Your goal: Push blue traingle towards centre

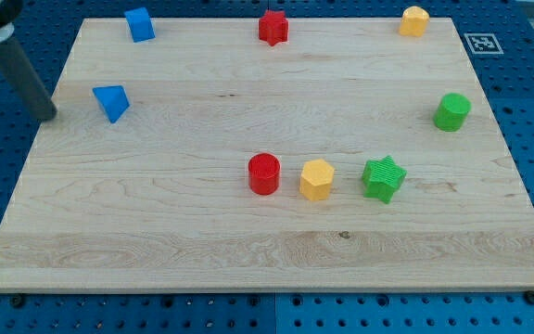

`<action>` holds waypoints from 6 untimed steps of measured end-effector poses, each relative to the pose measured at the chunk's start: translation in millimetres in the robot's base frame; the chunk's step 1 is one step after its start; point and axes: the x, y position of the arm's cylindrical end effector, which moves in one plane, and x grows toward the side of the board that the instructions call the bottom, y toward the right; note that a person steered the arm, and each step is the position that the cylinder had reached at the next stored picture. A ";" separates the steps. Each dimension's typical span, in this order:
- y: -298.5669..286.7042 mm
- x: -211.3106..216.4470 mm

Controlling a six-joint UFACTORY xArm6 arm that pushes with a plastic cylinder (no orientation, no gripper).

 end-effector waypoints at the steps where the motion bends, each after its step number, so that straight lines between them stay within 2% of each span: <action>1: 28.7 -0.3; 2: 79.7 6.7; 3: 106.1 9.6; 4: 107.6 4.5; 5: 84.9 -30.1; 6: 93.7 -29.7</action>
